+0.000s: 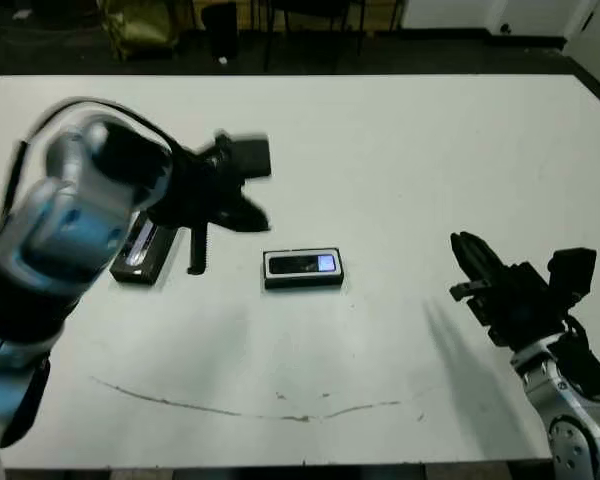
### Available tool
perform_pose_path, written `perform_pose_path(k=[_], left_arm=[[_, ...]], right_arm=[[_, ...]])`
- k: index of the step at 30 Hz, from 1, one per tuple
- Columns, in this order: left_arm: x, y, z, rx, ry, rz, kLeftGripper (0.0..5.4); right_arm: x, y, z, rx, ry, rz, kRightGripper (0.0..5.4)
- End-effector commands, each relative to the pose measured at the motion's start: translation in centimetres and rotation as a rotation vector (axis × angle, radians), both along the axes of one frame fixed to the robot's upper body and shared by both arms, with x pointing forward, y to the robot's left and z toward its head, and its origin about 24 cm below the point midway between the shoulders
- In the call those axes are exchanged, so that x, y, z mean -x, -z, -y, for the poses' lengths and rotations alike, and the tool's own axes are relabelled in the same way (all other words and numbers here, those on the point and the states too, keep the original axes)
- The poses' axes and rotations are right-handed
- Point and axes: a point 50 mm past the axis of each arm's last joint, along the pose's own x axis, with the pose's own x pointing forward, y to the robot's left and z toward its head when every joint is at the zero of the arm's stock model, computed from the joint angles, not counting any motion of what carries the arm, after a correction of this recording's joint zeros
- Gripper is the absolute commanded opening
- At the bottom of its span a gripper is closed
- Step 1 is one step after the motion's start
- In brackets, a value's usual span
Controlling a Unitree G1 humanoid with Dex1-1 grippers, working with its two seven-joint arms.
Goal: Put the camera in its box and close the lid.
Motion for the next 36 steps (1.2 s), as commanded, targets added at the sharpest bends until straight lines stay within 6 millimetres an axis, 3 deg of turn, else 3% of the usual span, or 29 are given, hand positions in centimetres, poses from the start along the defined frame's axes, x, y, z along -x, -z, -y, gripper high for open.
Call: perform_pose_path(k=[1,7,12,20,34,36], left_arm=[[1.6,1.8,-1.8,0.263,-0.268,0.042,0.0],[5.0,4.3,-4.2,0.639,-0.709,0.096,0.0],[7.4,6.5,-4.9,0.669,-0.906,0.159,0.22],[8.7,9.3,-5.3,0.521,-0.829,0.161,2.02],[7.0,11.2,-6.2,0.477,-0.705,0.073,5.35],[6.8,11.4,-6.3,0.482,-0.724,0.073,5.38]], right_arm=[[0.2,0.4,0.0,0.004,0.008,-0.023,0.0],[-0.1,0.9,0.0,-0.015,-0.025,-0.015,0.0],[0.1,0.5,-0.2,0.025,-0.03,-0.011,0.0],[0.7,-0.5,-1.2,0.003,-0.026,-0.026,0.0],[0.5,0.1,-1.1,0.003,-0.044,-0.043,0.0],[0.5,0.3,-1.1,-0.01,-0.042,-0.045,0.0]])
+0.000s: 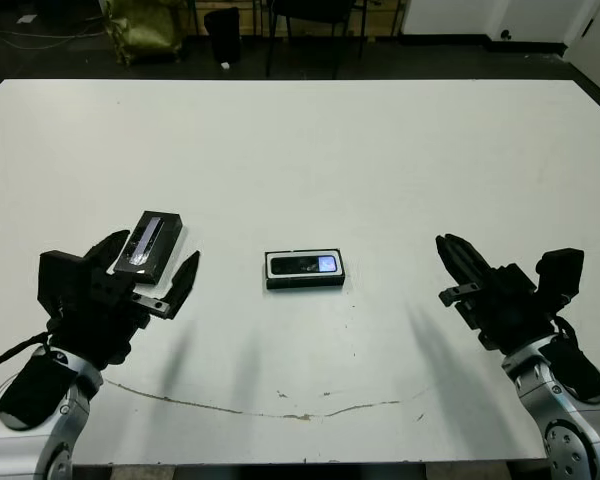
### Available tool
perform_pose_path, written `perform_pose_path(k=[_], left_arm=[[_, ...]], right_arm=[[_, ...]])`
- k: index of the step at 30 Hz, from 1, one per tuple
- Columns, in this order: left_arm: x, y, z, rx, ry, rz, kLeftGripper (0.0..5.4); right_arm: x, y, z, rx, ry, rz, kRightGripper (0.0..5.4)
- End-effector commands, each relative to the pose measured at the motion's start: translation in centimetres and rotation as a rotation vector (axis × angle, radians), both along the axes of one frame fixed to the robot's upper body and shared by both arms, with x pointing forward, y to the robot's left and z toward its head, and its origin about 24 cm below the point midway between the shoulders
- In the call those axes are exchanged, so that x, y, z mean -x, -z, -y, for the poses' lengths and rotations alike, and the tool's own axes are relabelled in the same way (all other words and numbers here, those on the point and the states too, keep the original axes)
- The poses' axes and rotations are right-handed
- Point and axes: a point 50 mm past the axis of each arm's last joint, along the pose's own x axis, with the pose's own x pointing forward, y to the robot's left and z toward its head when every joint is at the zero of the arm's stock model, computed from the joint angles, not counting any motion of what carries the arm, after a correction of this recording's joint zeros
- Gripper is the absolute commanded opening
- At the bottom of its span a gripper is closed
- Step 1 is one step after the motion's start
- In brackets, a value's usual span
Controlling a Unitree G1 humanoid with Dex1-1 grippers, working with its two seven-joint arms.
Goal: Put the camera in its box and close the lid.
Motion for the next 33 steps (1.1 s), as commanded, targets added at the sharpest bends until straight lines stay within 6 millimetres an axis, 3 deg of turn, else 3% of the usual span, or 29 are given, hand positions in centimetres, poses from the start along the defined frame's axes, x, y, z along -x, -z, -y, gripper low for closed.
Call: perform_pose_path(k=[1,21,33], left_arm=[[-0.3,0.6,-0.4,-0.014,-0.034,-0.021,5.38],[-1.4,0.7,-2.4,0.057,-0.186,-0.049,5.38],[-2.5,-0.3,-3.4,0.024,-0.202,-0.191,5.38]], right_arm=[[0.1,0.8,0.3,-0.002,0.013,-0.031,0.0],[0.4,0.3,0.0,0.001,0.011,-0.049,0.0],[0.3,0.2,-0.3,0.004,-0.005,-0.049,0.0]])
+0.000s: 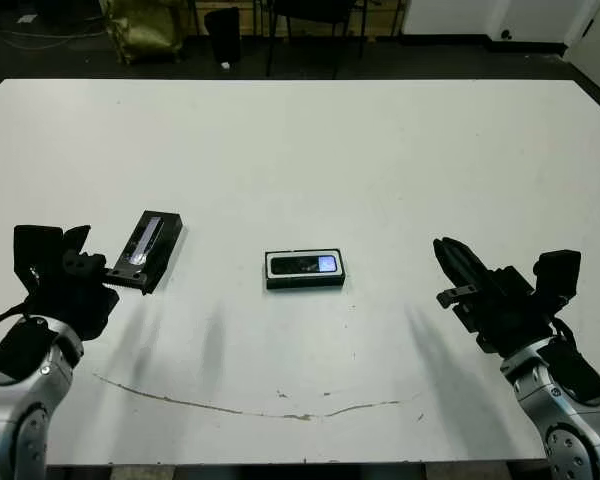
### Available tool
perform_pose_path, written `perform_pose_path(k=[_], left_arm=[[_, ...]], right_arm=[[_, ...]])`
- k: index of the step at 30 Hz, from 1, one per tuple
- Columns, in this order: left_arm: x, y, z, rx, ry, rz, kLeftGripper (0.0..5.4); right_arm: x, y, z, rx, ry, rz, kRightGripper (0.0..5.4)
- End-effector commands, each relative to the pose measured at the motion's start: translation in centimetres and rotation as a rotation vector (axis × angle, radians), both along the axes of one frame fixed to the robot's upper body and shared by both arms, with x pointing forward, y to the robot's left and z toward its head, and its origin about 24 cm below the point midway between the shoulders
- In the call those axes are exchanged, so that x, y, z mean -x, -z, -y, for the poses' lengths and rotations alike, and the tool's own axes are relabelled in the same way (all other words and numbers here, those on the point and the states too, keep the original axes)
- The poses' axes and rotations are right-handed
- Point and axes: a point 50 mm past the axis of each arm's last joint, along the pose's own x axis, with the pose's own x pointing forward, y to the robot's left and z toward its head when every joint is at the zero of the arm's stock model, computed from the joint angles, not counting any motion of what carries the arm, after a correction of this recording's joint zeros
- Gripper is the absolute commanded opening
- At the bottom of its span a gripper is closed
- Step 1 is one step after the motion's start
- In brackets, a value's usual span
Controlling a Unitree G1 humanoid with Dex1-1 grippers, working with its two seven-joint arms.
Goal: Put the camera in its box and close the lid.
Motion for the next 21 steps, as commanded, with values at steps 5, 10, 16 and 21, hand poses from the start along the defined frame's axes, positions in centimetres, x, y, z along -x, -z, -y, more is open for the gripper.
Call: perform_pose_path(k=[5,10,16,21], left_arm=[[-0.51,0.24,-0.77,-0.039,0.007,-0.095,5.38],[-0.65,0.32,-0.88,-0.033,0.041,-0.117,5.38],[-0.62,0.58,-0.7,-0.021,0.063,-0.115,5.38],[-0.66,0.69,-0.71,-0.019,0.067,-0.113,5.38]], right_arm=[[0.17,0.21,0.15,0.036,0.014,-0.025,0.0],[0.04,0.49,0.22,0.013,-0.007,-0.018,0.0],[-0.04,0.72,0.34,0.017,-0.001,-0.018,0.0],[0.14,0.46,0.15,0.015,-0.005,-0.021,0.0]])
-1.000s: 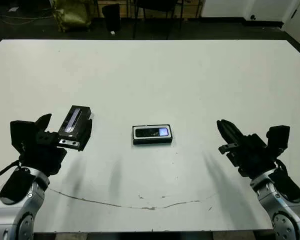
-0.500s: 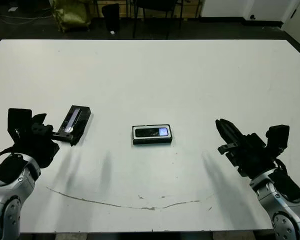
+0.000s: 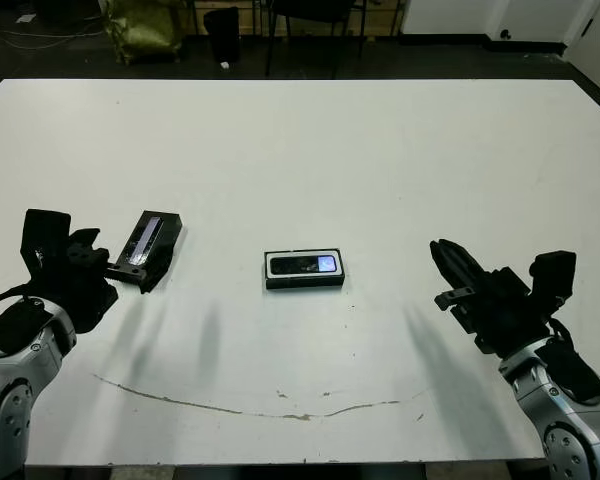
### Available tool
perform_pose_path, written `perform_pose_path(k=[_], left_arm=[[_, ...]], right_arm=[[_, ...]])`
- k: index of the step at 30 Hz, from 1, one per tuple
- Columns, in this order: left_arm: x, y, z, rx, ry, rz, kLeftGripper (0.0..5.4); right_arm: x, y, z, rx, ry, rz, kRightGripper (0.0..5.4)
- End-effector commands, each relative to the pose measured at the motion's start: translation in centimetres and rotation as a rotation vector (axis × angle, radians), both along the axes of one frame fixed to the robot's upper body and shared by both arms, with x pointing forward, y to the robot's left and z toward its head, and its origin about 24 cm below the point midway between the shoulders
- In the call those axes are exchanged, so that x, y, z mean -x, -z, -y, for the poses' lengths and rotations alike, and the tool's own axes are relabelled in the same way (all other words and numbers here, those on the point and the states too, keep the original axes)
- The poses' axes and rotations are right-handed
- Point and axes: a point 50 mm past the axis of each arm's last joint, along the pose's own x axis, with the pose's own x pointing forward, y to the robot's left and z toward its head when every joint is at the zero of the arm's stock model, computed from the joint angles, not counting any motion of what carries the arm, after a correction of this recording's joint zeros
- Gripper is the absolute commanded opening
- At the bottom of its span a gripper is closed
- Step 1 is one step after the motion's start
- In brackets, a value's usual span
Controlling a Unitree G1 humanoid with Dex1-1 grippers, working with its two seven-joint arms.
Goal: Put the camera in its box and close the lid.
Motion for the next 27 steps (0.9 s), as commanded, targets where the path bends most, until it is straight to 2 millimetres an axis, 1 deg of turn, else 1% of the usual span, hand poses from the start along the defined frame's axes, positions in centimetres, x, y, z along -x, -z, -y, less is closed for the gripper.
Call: perform_pose_path(k=[1,13,18,22,27], left_arm=[[0.0,0.6,-0.3,-0.002,-0.006,-0.027,5.38],[-0.7,0.6,-0.3,0.021,-0.005,-0.035,5.38],[-1.2,0.8,-0.4,0.007,0.005,-0.042,5.38],[-1.4,1.0,-0.3,0.013,0.012,-0.057,5.38],[-1.7,1.2,-0.2,0.022,0.012,-0.074,5.38]], right_arm=[[0.2,0.2,0.1,0.013,0.013,-0.027,0.0],[0.2,0.2,0.0,-0.015,-0.002,-0.029,0.0],[0.3,0.1,0.0,0.003,0.01,-0.033,0.0],[0.2,0.5,0.2,-0.017,0.009,-0.038,0.0],[0.3,0.3,0.1,-0.006,0.01,-0.042,0.0]])
